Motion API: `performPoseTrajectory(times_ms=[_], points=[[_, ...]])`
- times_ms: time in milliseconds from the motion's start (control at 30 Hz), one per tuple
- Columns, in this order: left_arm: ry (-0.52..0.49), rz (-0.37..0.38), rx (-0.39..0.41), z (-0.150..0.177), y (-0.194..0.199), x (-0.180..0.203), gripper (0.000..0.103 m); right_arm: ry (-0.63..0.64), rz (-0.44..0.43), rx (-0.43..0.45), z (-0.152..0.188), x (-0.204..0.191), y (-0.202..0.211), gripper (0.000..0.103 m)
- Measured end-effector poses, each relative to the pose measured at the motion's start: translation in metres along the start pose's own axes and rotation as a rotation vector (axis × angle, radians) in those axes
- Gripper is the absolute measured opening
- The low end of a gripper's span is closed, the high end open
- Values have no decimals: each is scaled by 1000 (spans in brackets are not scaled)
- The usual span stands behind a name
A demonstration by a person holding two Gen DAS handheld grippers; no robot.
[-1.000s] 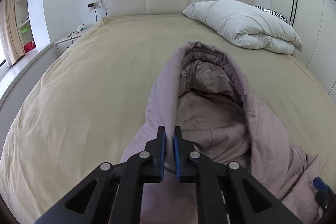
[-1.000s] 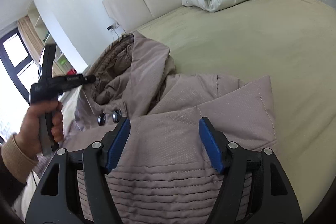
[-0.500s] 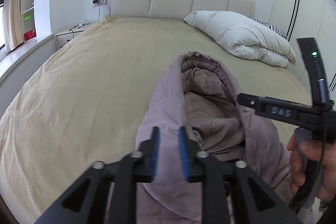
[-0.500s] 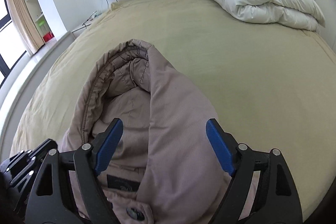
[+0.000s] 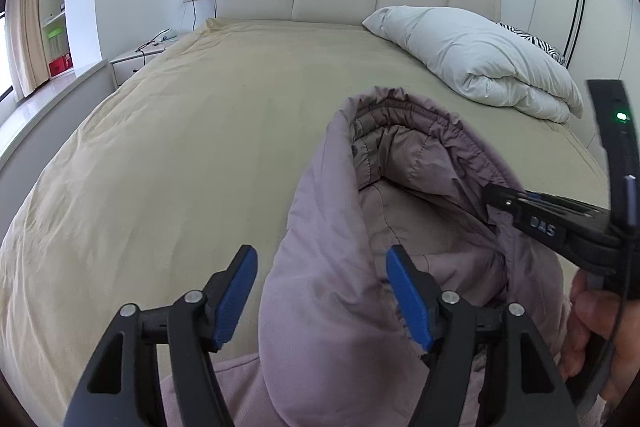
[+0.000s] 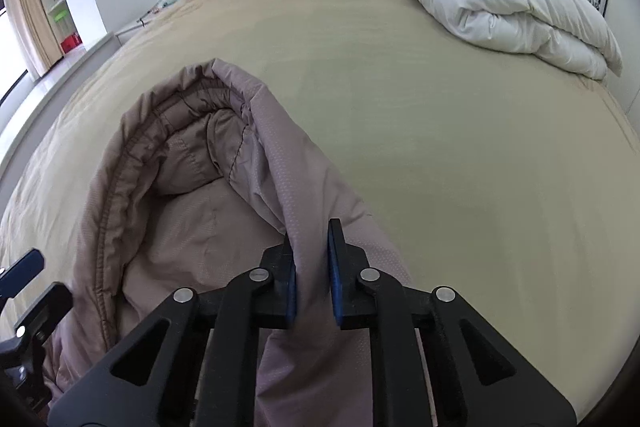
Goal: Fold large clothes
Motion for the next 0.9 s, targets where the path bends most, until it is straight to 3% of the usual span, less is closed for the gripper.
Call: performPoseTrajectory(times_ms=[167, 233, 300, 367, 500, 633, 800, 900], points=[[48, -73, -9, -21, -30, -8, 77, 54, 1, 106, -6, -11, 33, 9], [62, -88, -9, -27, -38, -14, 66, 65, -7, 134, -6, -16, 43, 9], [107, -54, -52, -25, -45, -19, 35, 77, -7, 156, -8, -17, 51, 9], [134, -35, -63, -22, -45, -23, 13, 81, -5, 169, -7, -14, 58, 9], [124, -10, 4, -23, -22, -24, 10, 57, -2, 180, -2, -11, 70, 8], [26, 12, 117, -29, 27, -17, 9, 37, 6, 199, 7, -9, 90, 8], [-123, 53, 229, -11, 98, 1, 9, -13, -13, 230, 21, 6, 128, 7], [-156, 85, 259, 12, 139, 6, 9, -54, -36, 253, 41, 18, 161, 7]])
Point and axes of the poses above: each gripper's, at about its wrist camera, not at the fingertips, and y roughly against the way its jaws point, x to its right, z to its underside, the point moved 10 cm from there along -y, roughly the way its jaws point, and after that the axes turned 14 degrees about y, right-handed, at the moved point
